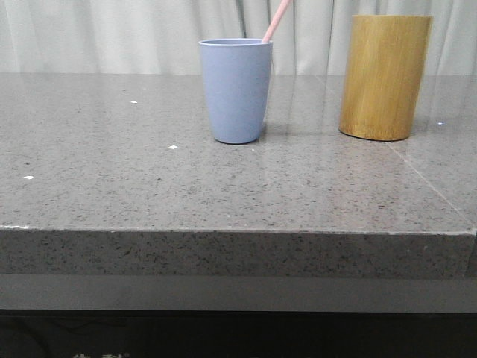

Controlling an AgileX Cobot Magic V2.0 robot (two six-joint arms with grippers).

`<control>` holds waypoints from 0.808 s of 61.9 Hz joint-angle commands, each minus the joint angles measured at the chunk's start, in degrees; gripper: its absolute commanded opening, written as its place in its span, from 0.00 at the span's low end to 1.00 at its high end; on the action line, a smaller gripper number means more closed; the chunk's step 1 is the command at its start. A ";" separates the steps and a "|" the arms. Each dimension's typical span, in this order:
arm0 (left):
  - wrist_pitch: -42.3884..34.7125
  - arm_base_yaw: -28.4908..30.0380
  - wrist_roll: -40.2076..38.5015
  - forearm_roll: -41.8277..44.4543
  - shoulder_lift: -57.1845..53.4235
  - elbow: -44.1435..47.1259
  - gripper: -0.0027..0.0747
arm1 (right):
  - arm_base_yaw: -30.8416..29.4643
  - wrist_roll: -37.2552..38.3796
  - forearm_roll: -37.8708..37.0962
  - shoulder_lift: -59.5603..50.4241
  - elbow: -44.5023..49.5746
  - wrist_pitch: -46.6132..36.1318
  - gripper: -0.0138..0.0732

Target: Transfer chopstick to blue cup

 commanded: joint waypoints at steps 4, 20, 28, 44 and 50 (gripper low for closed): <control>-4.80 0.11 -0.02 -0.63 -1.28 0.75 0.01 | -0.11 -0.16 -0.38 -0.25 -1.28 -3.43 0.08; -4.43 0.11 -2.22 1.40 -1.28 0.75 0.01 | -0.11 -0.16 -0.38 -0.25 -1.28 -3.36 0.08; -4.07 0.11 -3.44 2.22 -1.28 0.75 0.01 | -0.11 -0.16 -0.38 -0.25 -1.28 -3.31 0.08; -3.85 0.11 -3.44 2.22 -1.28 0.75 0.01 | -0.11 -0.16 -0.38 -0.25 -1.28 -3.26 0.08; -3.85 0.11 -3.44 2.22 -1.28 0.75 0.01 | -0.11 -0.16 -0.38 -0.25 -1.28 -3.26 0.08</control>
